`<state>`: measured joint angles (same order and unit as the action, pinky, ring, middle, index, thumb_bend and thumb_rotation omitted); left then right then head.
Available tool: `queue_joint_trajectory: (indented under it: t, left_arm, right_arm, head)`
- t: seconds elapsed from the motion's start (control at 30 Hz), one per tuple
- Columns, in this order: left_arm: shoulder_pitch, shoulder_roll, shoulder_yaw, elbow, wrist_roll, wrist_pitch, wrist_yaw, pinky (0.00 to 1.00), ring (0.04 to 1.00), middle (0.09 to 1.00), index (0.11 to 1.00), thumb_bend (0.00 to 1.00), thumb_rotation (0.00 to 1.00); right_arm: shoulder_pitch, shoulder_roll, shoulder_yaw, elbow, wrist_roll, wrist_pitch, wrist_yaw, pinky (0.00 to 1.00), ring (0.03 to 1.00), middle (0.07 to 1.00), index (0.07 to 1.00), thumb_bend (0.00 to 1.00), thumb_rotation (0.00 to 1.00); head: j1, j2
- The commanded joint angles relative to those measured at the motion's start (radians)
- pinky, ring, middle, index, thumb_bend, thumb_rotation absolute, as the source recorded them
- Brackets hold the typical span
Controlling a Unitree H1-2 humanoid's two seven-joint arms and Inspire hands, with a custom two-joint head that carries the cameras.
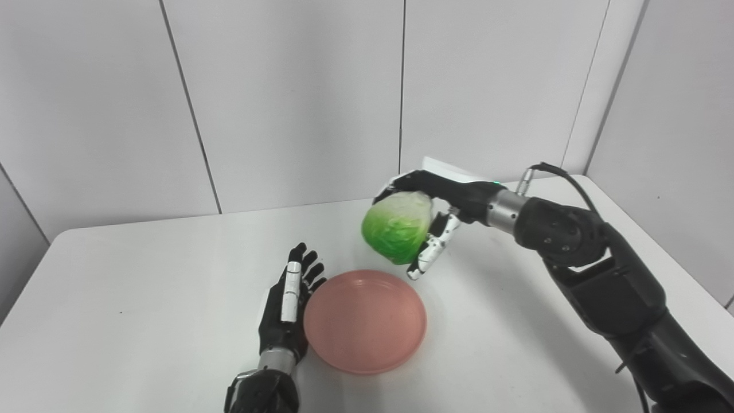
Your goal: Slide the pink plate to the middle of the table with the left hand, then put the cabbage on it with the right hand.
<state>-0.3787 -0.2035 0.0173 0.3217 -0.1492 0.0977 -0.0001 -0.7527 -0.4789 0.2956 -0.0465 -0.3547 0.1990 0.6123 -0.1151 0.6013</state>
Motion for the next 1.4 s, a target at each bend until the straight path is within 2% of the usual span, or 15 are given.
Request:
queue_joint_trajectory:
  t: [0.0, 0.13, 0.27, 0.47, 0.57, 0.87, 1.07, 1.1, 1.13, 1.17, 1.23, 1.27, 1.33, 1.37]
  left_arm:
    - [0.001, -0.019, -0.008, 0.035, 0.014, 0.007, 0.019, 0.89, 0.911, 0.944, 0.922, 0.74, 0.89]
    - [-0.006, -0.029, -0.009, 0.066, 0.023, -0.024, 0.023, 0.90, 0.913, 0.954, 0.931, 0.73, 0.89]
    - [-0.012, -0.031, -0.017, 0.082, 0.037, -0.035, 0.036, 0.89, 0.899, 0.952, 0.935, 0.74, 0.90]
    - [-0.008, -0.031, -0.018, 0.071, 0.038, -0.020, 0.042, 0.89, 0.898, 0.947, 0.942, 0.75, 0.91]
    - [-0.004, -0.031, -0.014, 0.061, 0.035, -0.015, 0.043, 0.88, 0.895, 0.947, 0.938, 0.74, 0.90]
    - [0.008, -0.033, -0.014, 0.053, 0.026, -0.004, 0.030, 0.88, 0.904, 0.958, 0.926, 0.73, 0.92]
    - [0.011, -0.028, -0.014, 0.047, 0.023, 0.005, 0.029, 0.89, 0.903, 0.943, 0.926, 0.73, 0.91]
    - [0.010, -0.026, -0.015, 0.050, 0.023, 0.002, 0.028, 0.88, 0.900, 0.939, 0.924, 0.73, 0.91]
    - [0.009, -0.024, -0.015, 0.053, 0.023, -0.001, 0.027, 0.87, 0.894, 0.932, 0.920, 0.73, 0.91]
    - [0.008, -0.023, -0.015, 0.057, 0.024, -0.004, 0.028, 0.87, 0.894, 0.931, 0.920, 0.73, 0.91]
    - [0.010, -0.024, -0.016, 0.052, 0.024, 0.000, 0.029, 0.86, 0.888, 0.923, 0.915, 0.73, 0.91]
    - [0.010, -0.023, -0.017, 0.051, 0.027, 0.002, 0.030, 0.86, 0.888, 0.922, 0.915, 0.73, 0.91]
    - [0.010, -0.020, -0.022, 0.049, 0.033, 0.006, 0.029, 0.84, 0.881, 0.916, 0.916, 0.73, 0.92]
    - [0.011, -0.019, -0.024, 0.047, 0.036, 0.007, 0.029, 0.84, 0.879, 0.913, 0.917, 0.72, 0.93]
  right_arm:
    - [-0.067, 0.004, 0.006, -0.012, -0.019, -0.061, -0.024, 0.32, 0.406, 0.480, 0.614, 0.57, 0.00]
    - [-0.081, 0.030, 0.065, 0.022, -0.080, -0.124, -0.030, 0.31, 0.393, 0.480, 0.608, 0.57, 0.00]
    - [-0.085, 0.044, 0.104, 0.056, -0.121, -0.178, -0.034, 0.30, 0.386, 0.482, 0.621, 0.57, 0.00]
    - [-0.073, 0.061, 0.162, 0.146, -0.198, -0.324, -0.074, 0.38, 0.450, 0.486, 0.599, 0.57, 0.00]
    - [-0.059, 0.060, 0.172, 0.174, -0.222, -0.371, -0.091, 0.37, 0.434, 0.484, 0.582, 0.57, 0.00]
    - [-0.034, 0.050, 0.194, 0.186, -0.319, -0.417, -0.104, 0.40, 0.466, 0.486, 0.603, 0.57, 0.00]
    - [-0.024, 0.039, 0.223, 0.173, -0.376, -0.407, -0.052, 0.42, 0.503, 0.491, 0.616, 0.57, 0.00]
    - [-0.020, 0.040, 0.226, 0.167, -0.386, -0.399, -0.045, 0.43, 0.518, 0.518, 0.621, 0.64, 0.02]
    - [-0.016, 0.041, 0.227, 0.163, -0.394, -0.393, -0.040, 0.46, 0.546, 0.599, 0.629, 0.82, 0.09]
    - [-0.011, 0.043, 0.227, 0.160, -0.403, -0.389, -0.038, 0.46, 0.550, 0.607, 0.630, 0.84, 0.09]
    - [-0.005, 0.043, 0.231, 0.154, -0.434, -0.386, -0.036, 0.55, 0.630, 0.671, 0.651, 0.93, 0.17]
    - [-0.005, 0.040, 0.236, 0.150, -0.447, -0.372, -0.010, 0.57, 0.647, 0.683, 0.656, 0.94, 0.19]
    - [-0.004, 0.036, 0.246, 0.145, -0.471, -0.351, 0.035, 0.69, 0.743, 0.754, 0.716, 0.99, 0.25]
    - [-0.004, 0.034, 0.251, 0.143, -0.484, -0.344, 0.052, 0.83, 0.826, 0.816, 0.765, 1.00, 0.30]
  head:
    - [0.023, 0.000]
    - [0.088, 0.006]
    - [0.117, 0.010]
    - [0.121, 0.012]
    - [0.113, 0.015]
    - [0.106, 0.022]
    - [0.091, 0.019]
    - [0.089, 0.018]
    - [0.087, 0.018]
    - [0.087, 0.018]
    - [0.083, 0.019]
    - [0.081, 0.018]
    - [0.081, 0.018]
    - [0.081, 0.018]
